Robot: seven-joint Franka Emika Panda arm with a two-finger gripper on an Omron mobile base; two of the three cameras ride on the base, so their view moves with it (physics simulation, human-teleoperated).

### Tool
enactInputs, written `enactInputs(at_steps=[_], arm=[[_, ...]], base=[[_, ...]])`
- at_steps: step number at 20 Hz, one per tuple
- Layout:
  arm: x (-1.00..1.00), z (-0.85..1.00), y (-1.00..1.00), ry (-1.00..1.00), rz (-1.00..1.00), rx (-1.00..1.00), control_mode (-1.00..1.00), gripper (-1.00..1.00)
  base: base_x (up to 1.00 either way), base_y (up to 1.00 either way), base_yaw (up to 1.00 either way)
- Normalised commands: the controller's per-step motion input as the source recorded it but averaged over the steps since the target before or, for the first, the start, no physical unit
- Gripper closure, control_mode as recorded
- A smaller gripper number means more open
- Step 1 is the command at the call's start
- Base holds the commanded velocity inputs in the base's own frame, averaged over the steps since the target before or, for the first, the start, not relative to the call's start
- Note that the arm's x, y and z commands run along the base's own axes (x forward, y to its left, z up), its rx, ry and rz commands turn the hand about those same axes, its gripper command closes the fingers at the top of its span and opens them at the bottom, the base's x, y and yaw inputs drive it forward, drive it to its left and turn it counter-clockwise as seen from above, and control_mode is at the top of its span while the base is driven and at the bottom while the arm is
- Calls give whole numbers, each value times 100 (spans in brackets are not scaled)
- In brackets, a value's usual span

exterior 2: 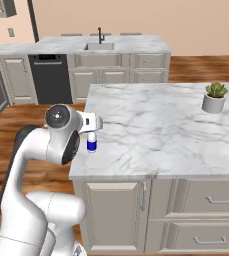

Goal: Pick the bottled water, bottled drink, water bottle from the counter and place them in the open cabinet.

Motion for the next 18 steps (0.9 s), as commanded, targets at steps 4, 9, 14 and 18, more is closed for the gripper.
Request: enactInputs(at_steps=[4,9,14,18], arm=[[0,-30,-27,1,50,12,-100,-100],[0,-27,-17,1,35,10,-100,-100],[3,-36,0,0,26,0,-100,-100],[23,-33,0,0,18,0,-100,-100]], base=[[0,0,0],[0,0,0],[0,0,0],[0,0,0]])
